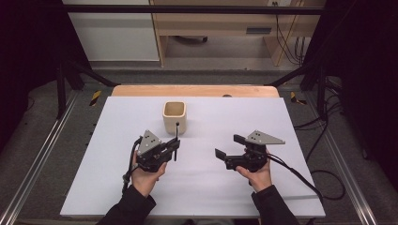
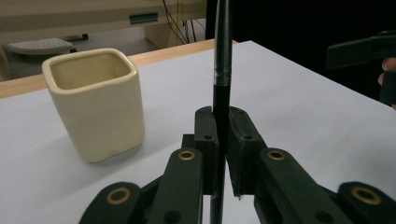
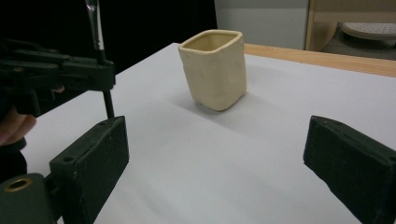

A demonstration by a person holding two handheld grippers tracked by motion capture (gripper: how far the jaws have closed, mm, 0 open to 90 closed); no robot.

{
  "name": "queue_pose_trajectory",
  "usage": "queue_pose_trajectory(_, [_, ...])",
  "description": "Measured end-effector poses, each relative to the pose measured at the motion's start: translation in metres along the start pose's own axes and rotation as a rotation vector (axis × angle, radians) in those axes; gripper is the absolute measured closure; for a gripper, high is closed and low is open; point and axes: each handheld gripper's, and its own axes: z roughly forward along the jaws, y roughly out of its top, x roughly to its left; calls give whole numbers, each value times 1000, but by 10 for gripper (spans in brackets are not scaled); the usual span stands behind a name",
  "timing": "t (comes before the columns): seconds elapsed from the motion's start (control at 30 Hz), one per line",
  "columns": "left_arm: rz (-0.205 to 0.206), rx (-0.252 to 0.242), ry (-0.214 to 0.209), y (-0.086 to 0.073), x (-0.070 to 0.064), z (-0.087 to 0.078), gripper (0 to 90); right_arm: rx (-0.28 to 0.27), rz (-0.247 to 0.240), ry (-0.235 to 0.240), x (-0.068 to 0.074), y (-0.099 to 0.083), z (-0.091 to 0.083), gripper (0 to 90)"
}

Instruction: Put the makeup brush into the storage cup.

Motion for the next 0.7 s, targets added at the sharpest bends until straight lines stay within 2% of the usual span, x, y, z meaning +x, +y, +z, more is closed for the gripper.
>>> queue_pose_trajectory(0.1, [-5,-11,5,3,2,-3,833,14,-11,-28,-3,-2,0,67])
queue_pose_trajectory(0.2, [-6,-15,10,5,6,-5,833,14,-22,-85,-6,-4,-3,82])
queue_pose_trajectory(0.43, [-18,-28,18,11,14,-9,833,13,-4,-114,-17,-9,-12,73])
queue_pose_trajectory(0.7, [-33,-43,29,19,28,-16,833,45,-4,-164,-32,-19,-27,69])
